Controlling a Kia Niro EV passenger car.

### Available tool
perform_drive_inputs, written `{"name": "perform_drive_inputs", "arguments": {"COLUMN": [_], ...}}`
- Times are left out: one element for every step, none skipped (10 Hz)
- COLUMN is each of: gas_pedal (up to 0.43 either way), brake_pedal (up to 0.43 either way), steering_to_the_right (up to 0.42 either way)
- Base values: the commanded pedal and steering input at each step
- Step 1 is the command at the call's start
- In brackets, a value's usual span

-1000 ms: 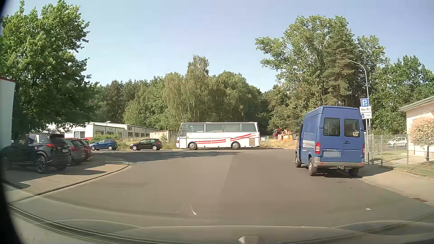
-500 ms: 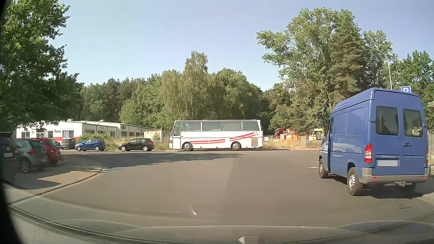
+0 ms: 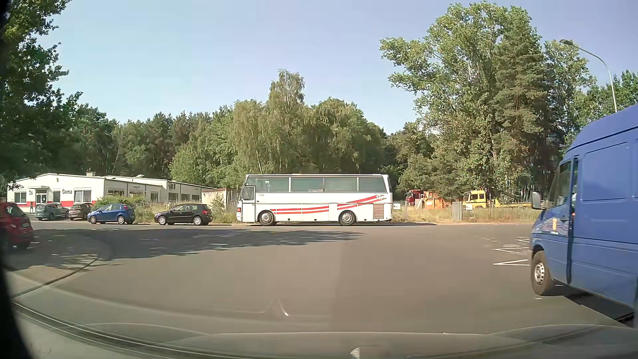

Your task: Follow the waypoints while adhering to traffic rules and regulations

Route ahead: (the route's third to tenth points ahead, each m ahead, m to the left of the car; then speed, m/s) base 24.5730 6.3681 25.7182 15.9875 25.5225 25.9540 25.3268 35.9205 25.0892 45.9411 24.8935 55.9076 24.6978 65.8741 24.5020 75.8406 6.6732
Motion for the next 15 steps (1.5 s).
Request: {"name": "perform_drive_inputs", "arguments": {"gas_pedal": [0.0, 0.0, 0.0, 0.0, 0.0, 0.0, 0.0, 0.0, 0.0, 0.0, 0.0, 0.0, 0.0, 0.0, 0.228], "brake_pedal": [0.226, 0.226, 0.226, 0.226, 0.226, 0.22, 0.226, 0.22, 0.183, 0.018, 0.024, 0.024, 0.018, 0.018, 0.018], "steering_to_the_right": [0.001, 0.001, 0.001, 0.0, -0.006, -0.016, -0.023, -0.036, -0.054, -0.079, -0.101, -0.138, -0.18, -0.215, -0.261]}}
